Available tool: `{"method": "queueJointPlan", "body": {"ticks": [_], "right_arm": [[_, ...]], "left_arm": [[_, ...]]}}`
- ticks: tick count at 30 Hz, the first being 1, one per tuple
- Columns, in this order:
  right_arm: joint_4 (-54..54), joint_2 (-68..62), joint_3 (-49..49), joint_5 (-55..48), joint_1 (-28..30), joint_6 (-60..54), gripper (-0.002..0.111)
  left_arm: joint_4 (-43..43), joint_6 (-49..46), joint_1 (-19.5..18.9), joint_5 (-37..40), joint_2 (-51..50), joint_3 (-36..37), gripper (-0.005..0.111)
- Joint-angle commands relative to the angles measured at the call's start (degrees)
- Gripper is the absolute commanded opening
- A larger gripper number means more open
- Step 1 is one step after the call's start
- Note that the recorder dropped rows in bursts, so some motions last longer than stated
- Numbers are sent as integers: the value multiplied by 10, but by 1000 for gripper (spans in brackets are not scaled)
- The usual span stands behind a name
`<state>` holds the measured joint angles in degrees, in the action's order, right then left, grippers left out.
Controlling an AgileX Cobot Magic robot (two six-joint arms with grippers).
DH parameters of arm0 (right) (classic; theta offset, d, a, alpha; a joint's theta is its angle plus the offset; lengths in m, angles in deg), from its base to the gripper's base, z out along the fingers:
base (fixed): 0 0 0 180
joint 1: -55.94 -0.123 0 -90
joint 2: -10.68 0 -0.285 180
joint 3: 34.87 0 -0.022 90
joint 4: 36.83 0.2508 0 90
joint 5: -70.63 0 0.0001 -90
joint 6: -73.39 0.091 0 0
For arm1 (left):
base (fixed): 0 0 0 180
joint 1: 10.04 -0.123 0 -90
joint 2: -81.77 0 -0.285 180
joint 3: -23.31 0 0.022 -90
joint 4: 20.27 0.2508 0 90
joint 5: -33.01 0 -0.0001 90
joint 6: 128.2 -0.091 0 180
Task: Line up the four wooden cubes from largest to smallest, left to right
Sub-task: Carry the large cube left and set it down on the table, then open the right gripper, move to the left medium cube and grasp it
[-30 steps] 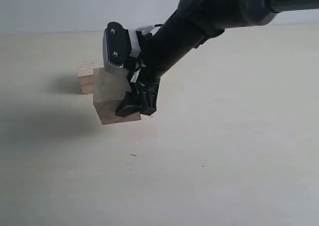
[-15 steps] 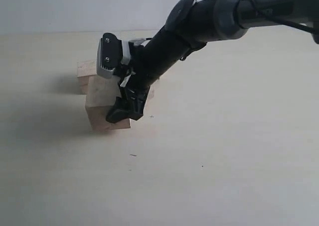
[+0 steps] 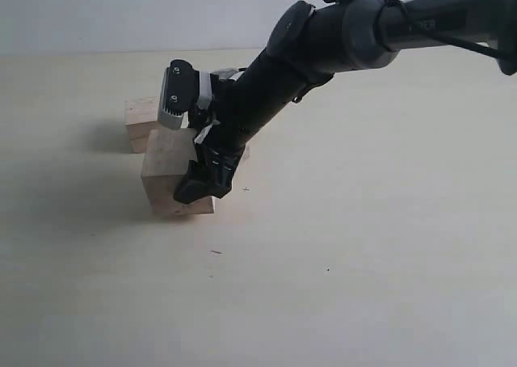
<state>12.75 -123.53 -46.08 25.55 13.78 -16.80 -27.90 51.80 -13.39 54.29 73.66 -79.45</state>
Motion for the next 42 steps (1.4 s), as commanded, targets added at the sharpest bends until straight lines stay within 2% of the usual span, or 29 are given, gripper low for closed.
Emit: {"method": "queueJointPlan", "body": {"ticks": [1,19,22,25,27,30,32,34,35,42], "right_arm": [[6,5,-7,9,2,4,0],[7,-10,-6,11,2,4,0],[7,-12,-6,9,2,4,4],[7,-13,-6,9,2,4,17],[7,-13,-6,9,2,4,31],[7,-13,-6,9,2,3,58],[7,-13,-6,9,2,3,81],[8,-13,-6,9,2,3,100],[8,-13,-6,12,2,3,105],[8,-5,-6,5,2,18,105]], "left_arm": [[-1,0,3,-2,3,0,0],[-1,0,3,-2,3,0,0],[-1,0,3,-2,3,0,0],[-1,0,3,-2,3,0,0],[-1,0,3,-2,3,0,0],[-1,0,3,-2,3,0,0],[-1,0,3,-2,3,0,0],[-1,0,3,-2,3,0,0],[-1,0,3,-2,3,0,0],[-1,0,3,-2,3,0,0]]}}
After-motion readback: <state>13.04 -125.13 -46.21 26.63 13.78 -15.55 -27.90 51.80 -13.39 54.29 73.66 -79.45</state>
